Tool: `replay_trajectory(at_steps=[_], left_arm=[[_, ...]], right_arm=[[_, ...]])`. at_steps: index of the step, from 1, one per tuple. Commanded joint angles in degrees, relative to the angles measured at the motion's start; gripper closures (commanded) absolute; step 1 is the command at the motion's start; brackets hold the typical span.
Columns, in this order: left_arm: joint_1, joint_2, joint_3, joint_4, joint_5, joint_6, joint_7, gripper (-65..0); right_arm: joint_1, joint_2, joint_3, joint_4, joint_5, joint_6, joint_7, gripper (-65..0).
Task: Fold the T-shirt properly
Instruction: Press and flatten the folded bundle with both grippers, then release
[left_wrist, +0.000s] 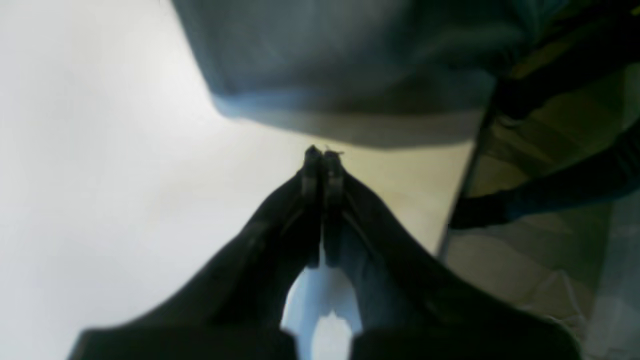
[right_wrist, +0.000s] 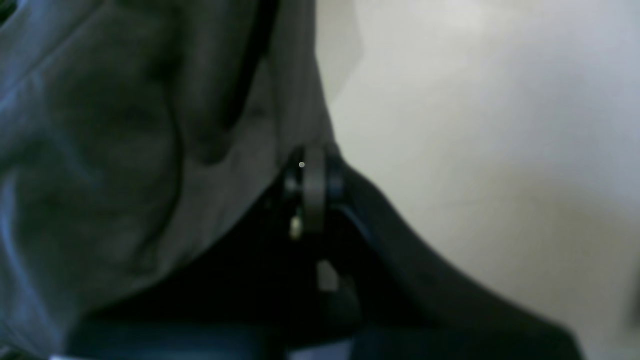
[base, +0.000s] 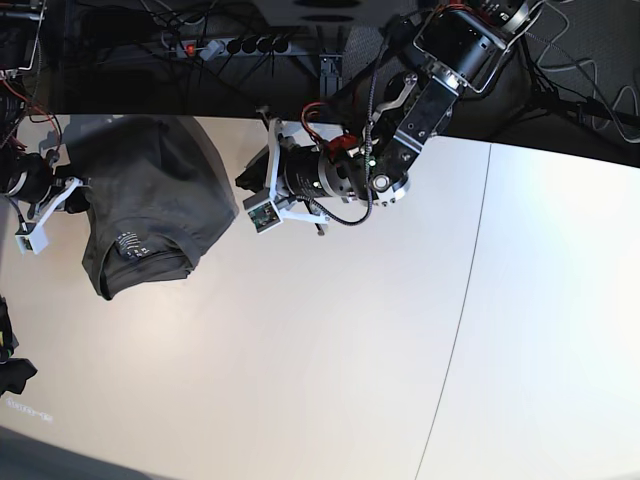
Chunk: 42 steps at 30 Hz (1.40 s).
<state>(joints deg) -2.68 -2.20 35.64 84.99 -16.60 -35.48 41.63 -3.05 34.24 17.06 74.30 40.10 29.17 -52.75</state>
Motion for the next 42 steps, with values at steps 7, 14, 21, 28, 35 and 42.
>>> replay_trajectory(at_steps=[7,14,21,28,35,42], left_arm=[[-2.1,-2.2,-2.3,0.9,-0.1,-0.3,0.5,0.0],[-3.2,-5.4,-8.2,0.8,-0.1,-0.3,-0.7,0.0],[-8.9,-8.3,-8.3,-0.1,-0.3,-0.3,-0.8,0.0],[-10.8,-8.3,-8.3,-1.1,-0.3,-0.2,-0.6,0.0],[-10.4,-8.8,-15.6,-0.5,-5.4,0.1,1.8,0.0],[-7.5,-14.1,-25.9,4.4,-17.4,-4.4,6.1,0.0]], right_arm=[[-0.3,-6.7,0.2,1.3,1.3,2.2,-1.5,0.0],[-0.5,-12.1,0.2,1.5,2.1,2.2,-3.5,0.0],[-0.6,-16.0,0.2,2.1,2.6,2.3,-5.0,0.0],[-0.6,-20.3,0.2,2.1,2.3,2.3,-4.0,0.0],[-0.5,-17.9,2.7,5.2,-3.5,2.3,-0.2,0.0],[-0.7,-11.2,9.5,8.8,-3.9,2.3,-0.2,0.0]])
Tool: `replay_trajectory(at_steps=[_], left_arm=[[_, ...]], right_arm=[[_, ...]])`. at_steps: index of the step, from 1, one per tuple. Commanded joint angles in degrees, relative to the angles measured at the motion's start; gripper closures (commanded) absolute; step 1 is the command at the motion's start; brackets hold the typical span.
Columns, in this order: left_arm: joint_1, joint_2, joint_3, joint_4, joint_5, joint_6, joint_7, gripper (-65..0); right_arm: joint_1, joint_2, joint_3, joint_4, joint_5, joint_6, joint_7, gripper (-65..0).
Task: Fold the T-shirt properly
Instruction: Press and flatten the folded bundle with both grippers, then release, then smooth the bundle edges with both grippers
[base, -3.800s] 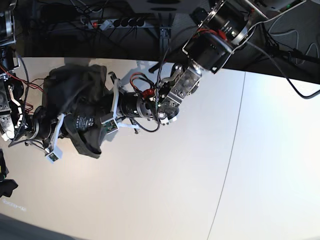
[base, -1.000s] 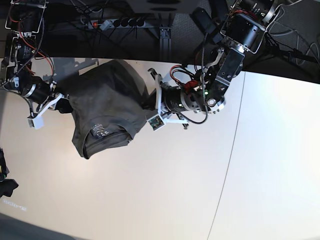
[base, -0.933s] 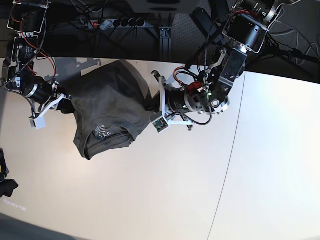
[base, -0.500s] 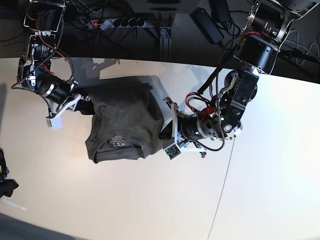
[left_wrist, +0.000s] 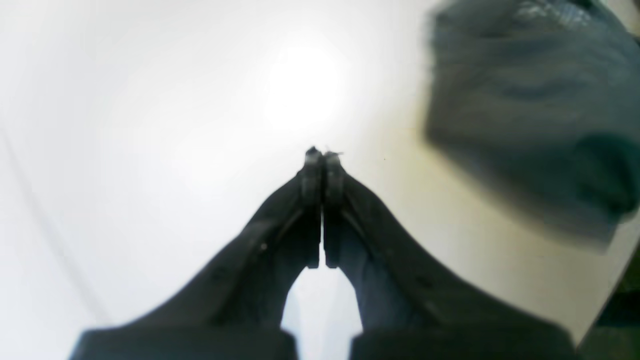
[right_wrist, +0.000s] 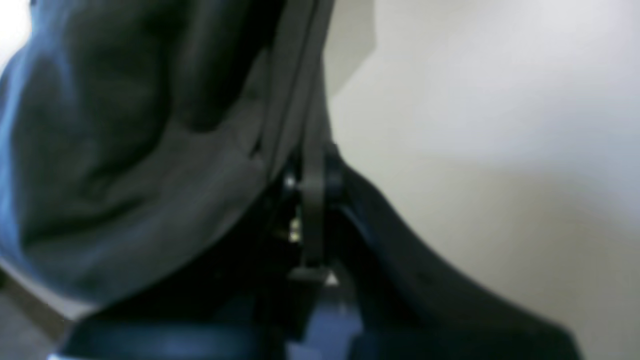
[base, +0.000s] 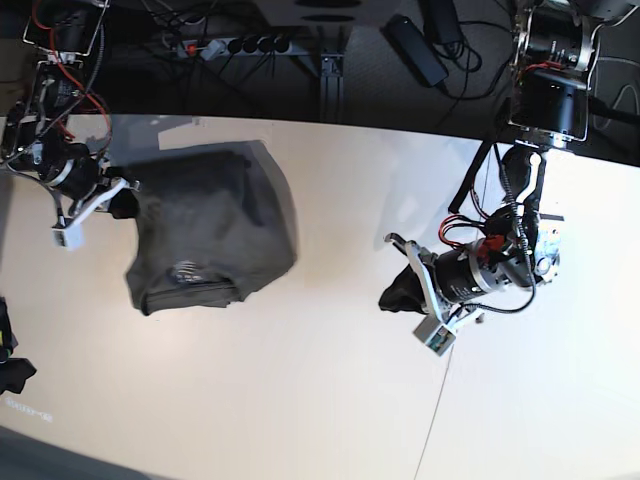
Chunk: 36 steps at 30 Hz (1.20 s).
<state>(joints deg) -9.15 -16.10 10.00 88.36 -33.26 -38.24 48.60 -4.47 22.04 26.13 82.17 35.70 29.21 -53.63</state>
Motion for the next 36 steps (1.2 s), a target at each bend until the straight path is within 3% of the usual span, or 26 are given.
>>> replay_trajectory(at_steps=[1,6,9,12,19,25,30,36], left_arm=[[0.1,-1.1,-1.3,2.3,-1.8,-1.8,-0.7,0.0],[6.6,-4.9,-5.4,8.2,-4.9,-1.8,-0.7,0.0],[8.9,-5.0,-6.3,9.4,-5.3,-1.8,-0.7,0.0],[10.7,-5.0,-6.3,9.9,-5.6,-1.8,-0.4,0.0],[15.3,-5.2,-6.9,11.6,-6.8,-1.8,1.6,0.0],[21.0,-5.2,-14.6,13.3,-8.3,-1.8,1.6,0.0],[23.8,-5.2,-21.9,13.3,-12.3,-1.8,3.4,0.0],[27.0,-5.2,-29.0,13.3,-17.1,-1.8,4.9,0.0]], right_arm=[[0.4,2.4,1.5,0.9,0.3,2.3,0.7,0.0],[-2.4,7.7,4.5,1.0,5.9,2.3,1.1,0.0],[-2.6,7.1,4.5,1.0,5.8,2.3,0.8,0.0],[-2.7,4.9,4.5,1.0,5.7,2.3,0.7,0.0],[-2.9,-3.6,4.5,1.0,5.7,2.3,0.7,0.0],[-2.8,-8.0,3.3,1.0,5.8,2.6,0.7,0.0],[-2.9,-7.1,1.7,1.5,2.7,2.4,1.6,0.0],[-2.9,-3.0,4.7,4.8,2.9,2.4,2.2,0.0]])
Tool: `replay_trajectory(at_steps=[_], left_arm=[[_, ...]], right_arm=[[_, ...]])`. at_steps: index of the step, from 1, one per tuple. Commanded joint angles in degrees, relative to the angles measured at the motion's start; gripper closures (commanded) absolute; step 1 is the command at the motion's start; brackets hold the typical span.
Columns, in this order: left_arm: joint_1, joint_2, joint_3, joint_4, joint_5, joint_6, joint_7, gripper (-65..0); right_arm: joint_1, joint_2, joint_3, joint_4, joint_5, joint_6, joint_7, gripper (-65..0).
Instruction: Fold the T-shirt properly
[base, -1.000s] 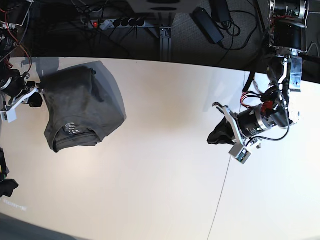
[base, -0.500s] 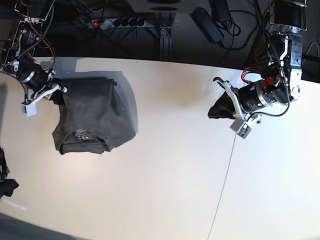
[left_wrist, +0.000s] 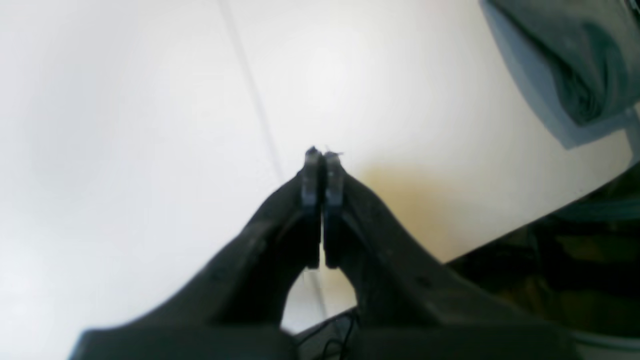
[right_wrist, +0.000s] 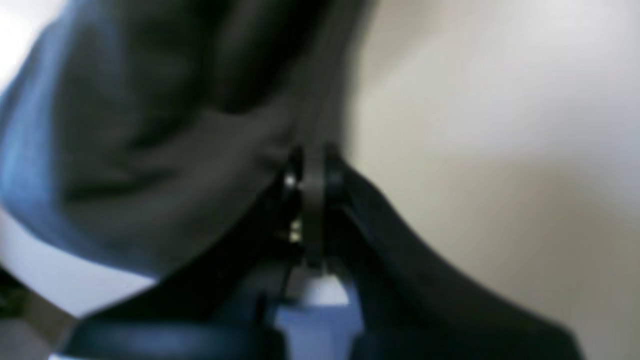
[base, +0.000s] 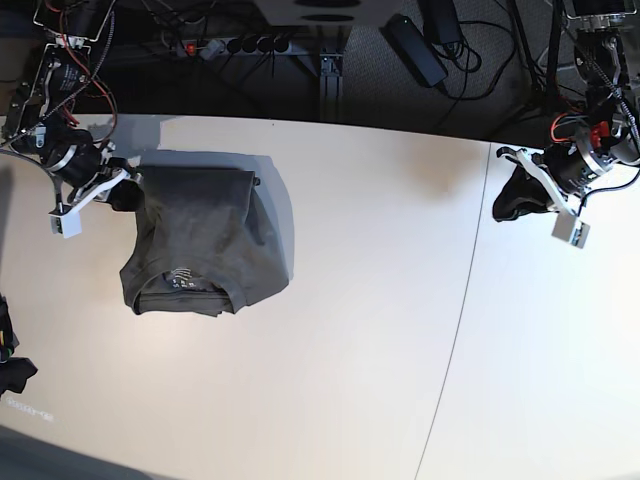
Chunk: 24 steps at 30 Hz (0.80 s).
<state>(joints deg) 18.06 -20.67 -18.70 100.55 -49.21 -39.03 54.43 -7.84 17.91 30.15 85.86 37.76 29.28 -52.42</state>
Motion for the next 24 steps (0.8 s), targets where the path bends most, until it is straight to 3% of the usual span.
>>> replay_trajectory(at_steps=[1,11,18,24], left_arm=[[0.4,-0.6,-1.1,1.1,-1.5,-1.0,-1.0,0.0],[7.0,-0.6,-2.4,1.1,-1.9,-1.0,1.1,0.0],[18.9,-0.4,-2.4,1.1,-2.3,-1.0,0.4,0.0],[27.0,1.0,-2.4,0.8,6.1,-1.0,-3.7,0.0]], right_arm=[[0.5,2.1,0.7,1.6,0.8,2.4,1.0,0.0],[-2.2,7.7,2.1,1.8,0.8,2.4,-0.5,0.0],[-15.5,8.7,8.2,1.8,4.1,2.3,-0.9,0.0],[-29.7,8.4,10.4,1.8,5.8,2.3,-1.8,0.0]])
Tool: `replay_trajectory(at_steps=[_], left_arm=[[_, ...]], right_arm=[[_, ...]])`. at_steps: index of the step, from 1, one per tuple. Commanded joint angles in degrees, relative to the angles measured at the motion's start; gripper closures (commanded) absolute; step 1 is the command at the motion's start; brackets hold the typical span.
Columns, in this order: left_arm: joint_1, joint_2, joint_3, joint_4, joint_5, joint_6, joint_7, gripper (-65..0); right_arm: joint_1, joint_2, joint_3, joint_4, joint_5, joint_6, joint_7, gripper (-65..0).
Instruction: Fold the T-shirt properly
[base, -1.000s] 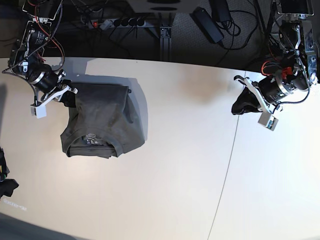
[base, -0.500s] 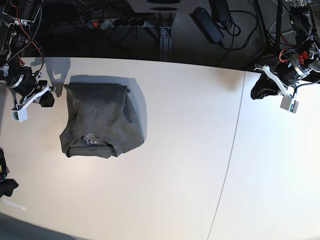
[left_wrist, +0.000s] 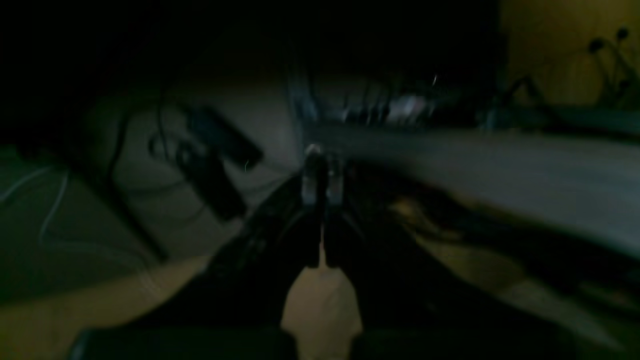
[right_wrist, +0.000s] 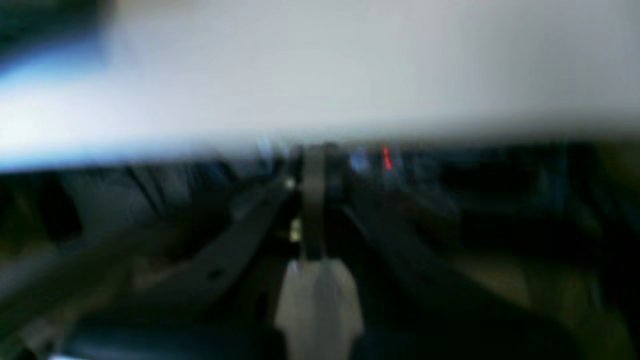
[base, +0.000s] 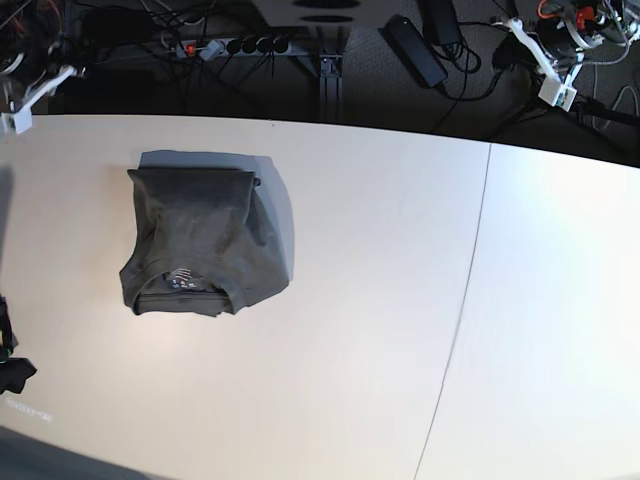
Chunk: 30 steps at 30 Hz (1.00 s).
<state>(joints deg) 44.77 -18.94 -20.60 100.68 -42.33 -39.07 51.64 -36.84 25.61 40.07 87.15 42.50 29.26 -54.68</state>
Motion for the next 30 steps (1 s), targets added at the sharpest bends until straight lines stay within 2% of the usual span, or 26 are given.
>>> replay_trajectory(at_steps=[1,9,14,16,18,21,25,27,30], left_arm=[[1.4,-0.7,-0.5,0.6,0.4,-0.9,-1.1,0.0],[11.1,-0.8,-0.4,0.4,4.0,-0.9,-0.8,0.0],[11.3,-1.0,-0.4,-7.0,12.0,-0.7,-2.7,0.0],[9.9,-1.3,0.4,-13.0,17.4,2.1,-4.0,0.0],[7.2,-2.5,2.3,-20.3,23.0,5.2,-3.3,0.0],[1.9,-5.9,7.6,-32.7,25.8,8.2,-2.8,0.0],[-10.1,-9.2,17.3,-47.4,27.0,8.4,-2.6,0.0],[-17.4,-9.3,22.6,-53.4,27.6,8.5,-2.8,0.0],[-27.1,-8.5,31.0,-61.1,28.7,8.5,-6.9,0.0]], right_arm=[[-2.8,0.5,0.5,0.5,1.0,2.3,0.3,0.0],[-17.9,-3.0,0.5,0.5,1.0,2.0,-0.7,0.0],[-23.4,-5.5,0.3,-1.6,1.0,1.1,-0.6,0.0],[-23.5,-6.0,0.0,-5.2,0.7,0.4,-1.1,0.0],[-23.3,-5.9,-1.4,-10.0,-0.5,-1.3,-2.3,0.0],[-22.5,-5.6,-5.0,-17.6,-1.8,-2.7,-2.3,0.0],[-16.9,-5.6,-12.6,-27.7,-4.2,-3.9,-2.4,0.0],[-12.0,-5.8,-16.9,-33.3,-6.6,-5.0,-2.3,0.0],[-3.5,-6.9,-21.5,-42.3,-10.7,-6.6,-2.1,0.0]])
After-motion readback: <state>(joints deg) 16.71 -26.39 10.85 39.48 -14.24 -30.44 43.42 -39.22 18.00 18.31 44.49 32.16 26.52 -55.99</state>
